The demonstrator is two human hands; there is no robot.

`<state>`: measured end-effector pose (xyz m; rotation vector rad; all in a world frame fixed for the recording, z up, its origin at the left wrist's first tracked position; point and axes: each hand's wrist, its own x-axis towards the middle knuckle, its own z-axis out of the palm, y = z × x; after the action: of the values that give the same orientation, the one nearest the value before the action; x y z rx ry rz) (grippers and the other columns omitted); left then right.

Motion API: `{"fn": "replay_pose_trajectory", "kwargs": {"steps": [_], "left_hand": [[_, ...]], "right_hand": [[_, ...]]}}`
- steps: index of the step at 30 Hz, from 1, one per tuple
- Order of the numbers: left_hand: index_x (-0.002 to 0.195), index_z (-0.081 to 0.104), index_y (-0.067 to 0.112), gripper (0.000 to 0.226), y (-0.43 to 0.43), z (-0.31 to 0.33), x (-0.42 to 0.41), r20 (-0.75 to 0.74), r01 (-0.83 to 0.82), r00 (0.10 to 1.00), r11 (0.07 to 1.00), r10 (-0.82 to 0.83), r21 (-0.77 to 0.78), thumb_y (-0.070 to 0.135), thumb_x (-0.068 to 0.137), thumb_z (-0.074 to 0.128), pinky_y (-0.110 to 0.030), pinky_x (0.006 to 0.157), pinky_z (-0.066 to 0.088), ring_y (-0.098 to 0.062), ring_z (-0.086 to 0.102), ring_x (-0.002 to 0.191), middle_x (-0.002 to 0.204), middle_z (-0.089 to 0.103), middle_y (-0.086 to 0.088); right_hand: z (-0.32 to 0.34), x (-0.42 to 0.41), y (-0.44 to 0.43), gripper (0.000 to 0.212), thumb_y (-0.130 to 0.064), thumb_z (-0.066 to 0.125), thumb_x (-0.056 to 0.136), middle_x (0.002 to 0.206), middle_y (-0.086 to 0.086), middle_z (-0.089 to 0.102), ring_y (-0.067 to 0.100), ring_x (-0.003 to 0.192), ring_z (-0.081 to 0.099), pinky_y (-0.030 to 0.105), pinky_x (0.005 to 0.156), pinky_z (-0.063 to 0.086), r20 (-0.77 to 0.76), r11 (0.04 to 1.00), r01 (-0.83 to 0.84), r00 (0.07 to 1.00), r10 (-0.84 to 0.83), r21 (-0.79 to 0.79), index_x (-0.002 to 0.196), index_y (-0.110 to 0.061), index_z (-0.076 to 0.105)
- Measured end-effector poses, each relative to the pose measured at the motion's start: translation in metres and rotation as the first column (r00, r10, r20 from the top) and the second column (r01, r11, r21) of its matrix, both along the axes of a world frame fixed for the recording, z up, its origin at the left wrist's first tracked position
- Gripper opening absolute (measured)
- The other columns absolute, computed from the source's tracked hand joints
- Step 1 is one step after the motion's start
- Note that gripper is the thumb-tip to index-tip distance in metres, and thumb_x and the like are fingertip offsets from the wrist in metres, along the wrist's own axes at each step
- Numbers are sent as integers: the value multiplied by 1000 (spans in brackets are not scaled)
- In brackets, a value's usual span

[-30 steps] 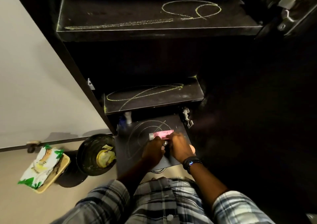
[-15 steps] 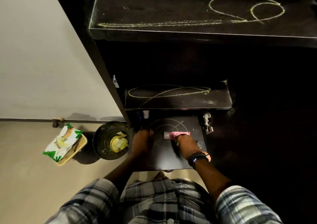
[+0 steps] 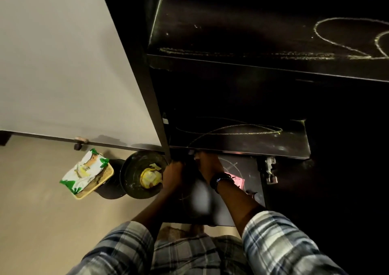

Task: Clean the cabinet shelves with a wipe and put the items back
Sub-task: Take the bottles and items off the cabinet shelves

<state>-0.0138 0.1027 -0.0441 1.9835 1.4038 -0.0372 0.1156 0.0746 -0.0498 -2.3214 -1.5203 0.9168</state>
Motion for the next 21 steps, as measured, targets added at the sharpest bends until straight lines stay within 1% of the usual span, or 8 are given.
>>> {"fn": "replay_pose_trajectory", "kwargs": {"steps": [2, 4, 7, 8, 10, 12, 16, 21], "left_hand": [[97, 68, 4, 20, 5, -2, 1, 1, 6, 1000, 1000, -6, -9, 15, 87, 55, -45, 75, 56, -33, 68, 85, 90, 71, -16], [98, 69, 6, 19, 9, -3, 1, 3, 16, 1000, 1000, -16, -17, 15, 87, 56, -45, 76, 56, -33, 68, 86, 91, 72, -15], [98, 68, 2, 20, 10, 1, 1, 17, 19, 1000, 999, -19, -27, 13, 89, 54, -46, 78, 55, -34, 67, 88, 92, 71, -18], [97, 68, 0, 21, 9, 2, 1, 25, 9, 1000, 999, -8, -37, 12, 90, 53, -46, 79, 55, -35, 67, 88, 92, 70, -20], [95, 68, -2, 21, 8, 1, 1, 39, -8, 999, 999, 10, -44, 12, 90, 53, -47, 77, 54, -35, 67, 86, 91, 70, -21], [94, 67, -3, 22, 6, 1, -1, 48, -16, 999, 999, 19, -46, 13, 90, 53, -47, 77, 54, -36, 67, 87, 91, 69, -22], [97, 65, -5, 23, 0, 4, -4, 58, -19, 998, 998, 22, -54, 12, 94, 49, -47, 80, 52, -36, 65, 91, 95, 68, -24], [103, 62, -3, 23, -5, 5, -7, 87, 15, 996, 1000, -14, -11, 13, 93, 50, -46, 79, 51, -39, 63, 94, 105, 64, -25]], "right_hand": [[-3, -2, 5, 20, -7, 47, 89, 103, 20, 67, 36, 99, 61, 37, 78, 47, -9, 1000, -17, 1000, 17, -18, 98, -2, 65], [-8, -4, 6, 20, -7, 46, 88, 101, 19, 67, 35, 97, 61, 33, 72, 42, 0, 999, -29, 1000, 29, -34, 93, -3, 65], [-16, -5, 6, 19, -8, 45, 88, 100, 17, 66, 34, 95, 61, 28, 69, 35, -13, 1000, -12, 1000, 12, -21, 92, -5, 64], [-18, -5, 5, 20, -9, 45, 89, 102, 17, 66, 34, 96, 60, 29, 71, 38, -12, 999, -16, 1000, 15, -28, 95, -6, 64], [-20, -3, 0, 25, -13, 47, 91, 111, 18, 65, 36, 105, 58, 36, 84, 44, 2, 998, -30, 1000, 30, -56, 109, -7, 63], [-23, 6, -9, 31, -18, 51, 90, 116, 19, 63, 37, 109, 56, 40, 93, 44, 34, 996, -8, 999, 10, -85, 118, -8, 59], [-26, 31, -36, 31, -23, 65, 80, 108, 14, 66, 33, 101, 62, 37, 86, 51, 106, 984, 103, 990, -89, -143, 108, -11, 63], [-42, 43, -59, 35, -19, 62, 77, 110, 11, 67, 32, 105, 61, 34, 95, 48, 190, 971, 70, 981, -27, -227, 112, -17, 63]]}}
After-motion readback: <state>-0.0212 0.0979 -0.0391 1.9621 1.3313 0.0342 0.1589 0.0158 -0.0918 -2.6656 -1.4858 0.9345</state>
